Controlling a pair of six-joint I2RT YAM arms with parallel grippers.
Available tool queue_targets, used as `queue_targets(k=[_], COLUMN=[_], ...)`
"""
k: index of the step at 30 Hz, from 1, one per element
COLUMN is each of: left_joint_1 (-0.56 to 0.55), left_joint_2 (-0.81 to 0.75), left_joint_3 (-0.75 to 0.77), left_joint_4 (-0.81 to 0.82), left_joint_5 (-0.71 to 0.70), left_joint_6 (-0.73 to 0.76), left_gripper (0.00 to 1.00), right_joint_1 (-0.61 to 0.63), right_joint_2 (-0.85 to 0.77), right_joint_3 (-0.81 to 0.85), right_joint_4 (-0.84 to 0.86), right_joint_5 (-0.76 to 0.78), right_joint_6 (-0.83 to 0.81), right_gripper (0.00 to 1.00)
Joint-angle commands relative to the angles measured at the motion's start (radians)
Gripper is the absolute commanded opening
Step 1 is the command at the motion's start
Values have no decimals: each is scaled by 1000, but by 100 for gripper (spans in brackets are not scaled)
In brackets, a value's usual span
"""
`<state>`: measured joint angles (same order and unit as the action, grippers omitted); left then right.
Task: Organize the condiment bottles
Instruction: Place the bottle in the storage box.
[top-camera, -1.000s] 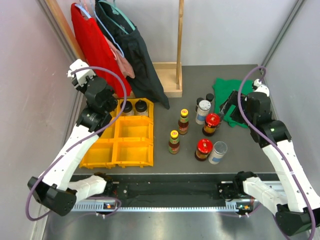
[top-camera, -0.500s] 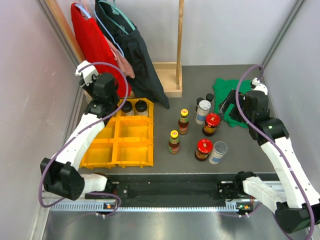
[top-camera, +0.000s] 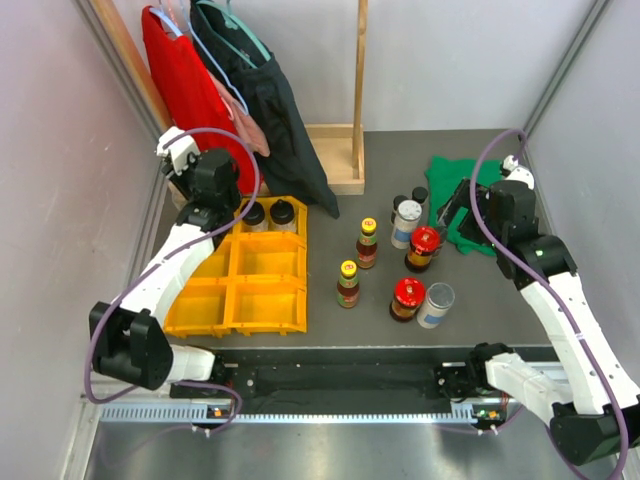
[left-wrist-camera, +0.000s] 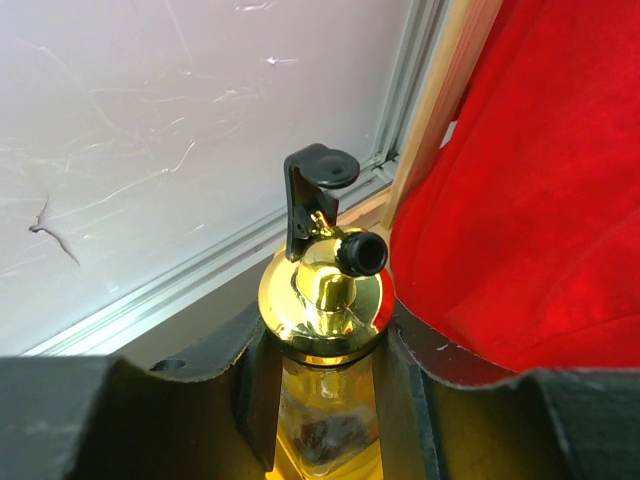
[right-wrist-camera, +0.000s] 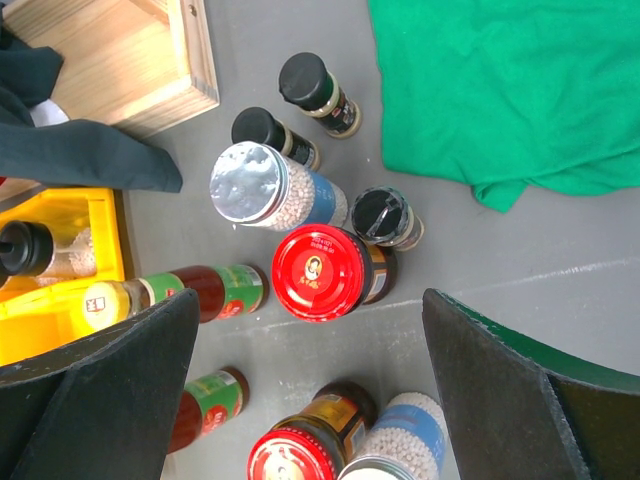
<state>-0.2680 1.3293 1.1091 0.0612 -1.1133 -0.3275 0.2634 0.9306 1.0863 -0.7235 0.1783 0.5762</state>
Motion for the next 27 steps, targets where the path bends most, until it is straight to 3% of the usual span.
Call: queue_targets(k=[1,12,14,22,27], left_joint_1=[6,6,6,3,-7], left_joint_2=[11,61,73,99,117], left_joint_3=[5,-5,9,21,21], left_joint_4=[129,66,28,-57,-95], left_joint_5=[-45,-22,0,41,52], left_joint_6=[-30,-113,-160,-252,-262], left_gripper=[0,0,11,27,46], right_joint_1=[-13,-13,-13,-13,-13], right_joint_2=[1,1,1,-6,-10], right_joint_3=[-6,-9,-9,-14,-20], right_joint_4=[49,45,47,47,45], right_joint_5=[9,9,10,9,9], right_joint_6=[-10,-7,-7,-4,-6], right_gripper=[92,92,92,92,92])
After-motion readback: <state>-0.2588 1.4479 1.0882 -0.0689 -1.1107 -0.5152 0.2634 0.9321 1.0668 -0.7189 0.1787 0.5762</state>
